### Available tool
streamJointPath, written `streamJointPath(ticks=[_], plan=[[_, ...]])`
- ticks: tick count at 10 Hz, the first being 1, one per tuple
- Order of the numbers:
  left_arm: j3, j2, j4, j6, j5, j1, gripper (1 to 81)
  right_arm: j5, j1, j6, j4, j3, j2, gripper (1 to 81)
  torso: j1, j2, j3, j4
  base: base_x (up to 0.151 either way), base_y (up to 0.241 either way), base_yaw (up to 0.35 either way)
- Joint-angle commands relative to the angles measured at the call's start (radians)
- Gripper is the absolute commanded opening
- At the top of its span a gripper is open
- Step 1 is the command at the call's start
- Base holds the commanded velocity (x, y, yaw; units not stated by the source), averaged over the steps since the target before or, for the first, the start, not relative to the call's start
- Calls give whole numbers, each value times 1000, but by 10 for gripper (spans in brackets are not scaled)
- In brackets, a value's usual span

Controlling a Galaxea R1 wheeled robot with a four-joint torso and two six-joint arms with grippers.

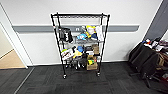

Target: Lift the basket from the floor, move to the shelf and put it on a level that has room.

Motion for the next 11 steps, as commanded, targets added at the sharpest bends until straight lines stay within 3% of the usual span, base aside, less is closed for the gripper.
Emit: streamJointPath(ticks=[1, 4, 5, 6, 11], plan=[[37, -30, -24, 0, 55, -110, 10, -38, 119, 7, 12, 32, -18, 10, -63, 97, 74, 0, 0, 0, 0], [37, -39, -25, 0, 53, -104, 10, -41, 115, 7, 10, 29, -18, 10, -123, 190, 120, 0, 0, 0, 0], [37, -38, -25, 0, 53, -104, 10, -41, 114, 7, 10, 29, -18, 10, -145, 223, 76, 0, 0, 0, 0], [37, -38, -25, 0, 51, -103, 10, -41, 112, 7, 10, 26, -18, 10, -104, 157, 85, 0, 0, 0, 0], [82, -84, -46, 0, 41, -95, 10, -43, 108, -1, 5, 53, -16, 10, -128, 192, 95, -1, 0, 0, 0]])
